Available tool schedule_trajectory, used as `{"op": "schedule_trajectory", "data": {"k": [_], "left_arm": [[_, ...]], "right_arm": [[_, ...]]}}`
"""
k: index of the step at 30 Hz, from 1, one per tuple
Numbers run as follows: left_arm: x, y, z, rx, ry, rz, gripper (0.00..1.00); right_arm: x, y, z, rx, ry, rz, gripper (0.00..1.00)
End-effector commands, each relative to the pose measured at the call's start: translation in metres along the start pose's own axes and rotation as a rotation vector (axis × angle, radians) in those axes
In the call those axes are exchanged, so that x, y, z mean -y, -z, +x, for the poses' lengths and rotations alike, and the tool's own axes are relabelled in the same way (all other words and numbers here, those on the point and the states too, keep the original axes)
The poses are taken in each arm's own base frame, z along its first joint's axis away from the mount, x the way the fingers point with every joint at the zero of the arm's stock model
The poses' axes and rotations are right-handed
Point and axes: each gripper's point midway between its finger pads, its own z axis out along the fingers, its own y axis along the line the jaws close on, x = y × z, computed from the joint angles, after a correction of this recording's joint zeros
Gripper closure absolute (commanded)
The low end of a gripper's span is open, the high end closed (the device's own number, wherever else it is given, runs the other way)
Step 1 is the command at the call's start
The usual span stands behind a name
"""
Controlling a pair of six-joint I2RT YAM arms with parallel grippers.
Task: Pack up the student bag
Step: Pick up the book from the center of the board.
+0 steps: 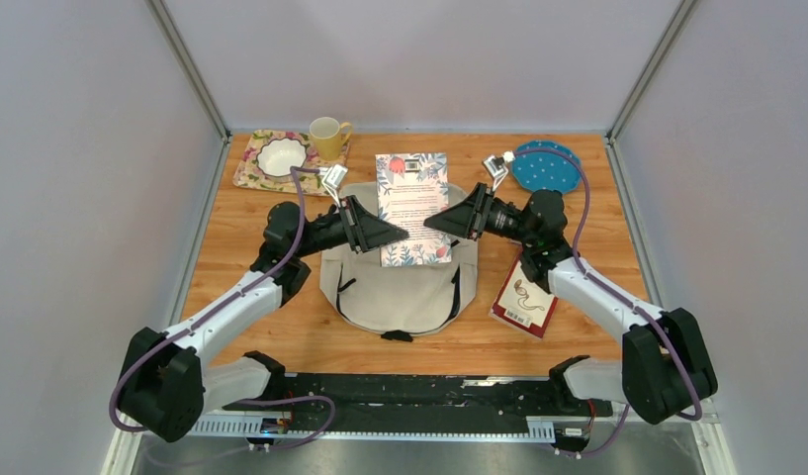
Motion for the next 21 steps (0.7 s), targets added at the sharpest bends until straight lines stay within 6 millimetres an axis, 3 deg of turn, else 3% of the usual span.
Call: {"op": "schedule_trajectory", "data": {"k": [1, 3, 4, 5, 6, 8, 11, 15, 21], "left_arm": [[0.03, 0.0, -0.008, 0.009, -0.1, 0.117, 1.0], [0.015, 0.0, -0.006, 0.009, -0.094, 0.042, 0.96], [0.011, 0.0, -0.007, 0.009, -0.104, 0.017, 0.91], [0.008, 0.001, -0.007, 0.01, -0.147, -0.004, 0.76], [-0.002, 0.003, -0.006, 0.005, -0.133, -0.058, 0.68], [-0.001, 0.004, -0.011, 0.01, -0.197, -0.084, 0.52], [-0.003, 0.005, -0.018, 0.014, -0.234, -0.12, 0.34], [0.007, 0.005, -0.026, 0.01, -0.261, -0.067, 0.31], [0.014, 0.005, -0.025, -0.014, -0.24, 0.003, 0.31]], "right_arm": [[-0.035, 0.002, -0.003, 0.004, 0.04, -0.133, 0.79], [-0.04, 0.005, -0.003, 0.009, 0.058, -0.139, 0.99], [-0.039, 0.006, -0.001, 0.001, 0.057, -0.132, 1.0], [-0.04, 0.007, 0.001, -0.007, 0.064, -0.132, 1.0], [-0.043, 0.009, 0.004, -0.022, 0.078, -0.133, 1.0], [-0.031, 0.011, 0.012, -0.062, 0.089, -0.08, 1.0], [-0.023, 0.016, 0.025, -0.138, 0.101, -0.043, 1.0], [-0.034, 0.022, 0.039, -0.268, 0.136, -0.105, 1.0], [-0.033, 0.034, 0.056, -0.409, 0.213, -0.111, 1.0]]}}
